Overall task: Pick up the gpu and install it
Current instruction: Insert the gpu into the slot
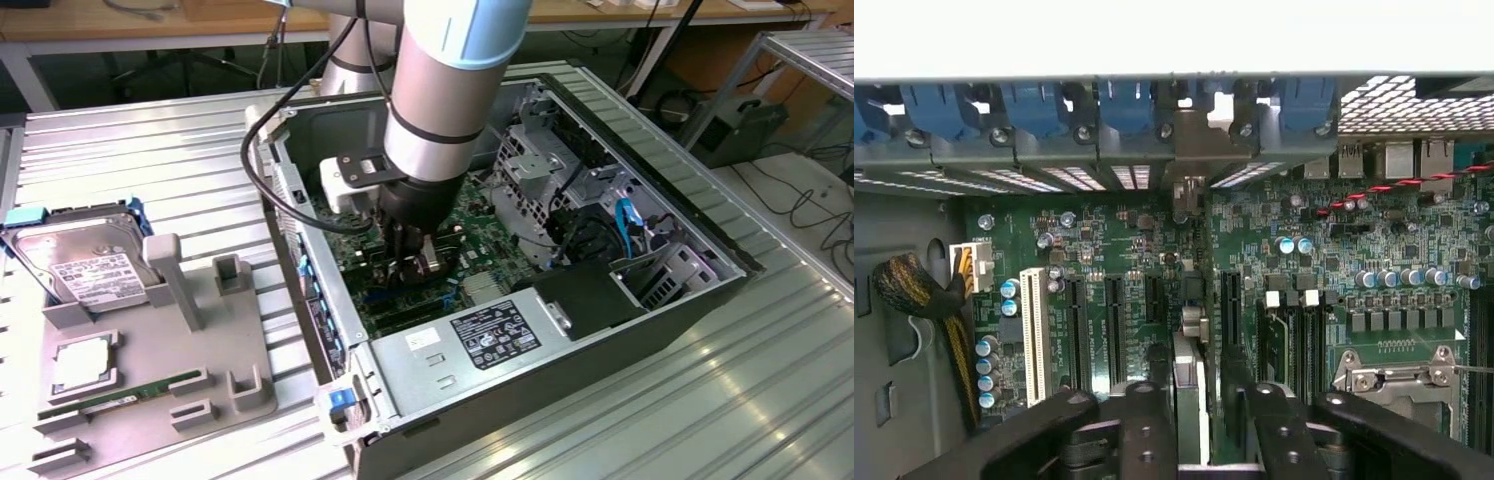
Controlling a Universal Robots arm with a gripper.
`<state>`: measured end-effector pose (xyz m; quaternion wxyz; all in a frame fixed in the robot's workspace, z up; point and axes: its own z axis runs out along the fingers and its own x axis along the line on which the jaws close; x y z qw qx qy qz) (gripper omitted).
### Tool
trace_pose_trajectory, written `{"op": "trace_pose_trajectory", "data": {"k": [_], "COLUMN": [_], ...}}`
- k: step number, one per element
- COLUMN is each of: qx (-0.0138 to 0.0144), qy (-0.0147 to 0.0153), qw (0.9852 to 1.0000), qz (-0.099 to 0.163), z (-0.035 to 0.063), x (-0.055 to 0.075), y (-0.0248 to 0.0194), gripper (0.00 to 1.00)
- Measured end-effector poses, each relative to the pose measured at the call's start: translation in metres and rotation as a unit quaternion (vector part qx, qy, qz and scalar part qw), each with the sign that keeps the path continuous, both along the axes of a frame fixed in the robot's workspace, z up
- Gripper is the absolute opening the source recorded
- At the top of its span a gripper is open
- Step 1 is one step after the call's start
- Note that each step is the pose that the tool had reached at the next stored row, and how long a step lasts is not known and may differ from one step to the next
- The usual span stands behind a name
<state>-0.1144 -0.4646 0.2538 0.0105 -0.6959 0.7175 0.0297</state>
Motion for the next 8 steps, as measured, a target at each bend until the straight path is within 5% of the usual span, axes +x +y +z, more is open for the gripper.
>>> {"op": "trace_pose_trajectory", "data": {"k": [8], "qx": [-0.0003], "qy": [0.0000], "qw": [1.0000], "qz": [0.000], "z": [0.0042], "x": [0.0000], "y": [0.0000], "gripper": [0.46]}}
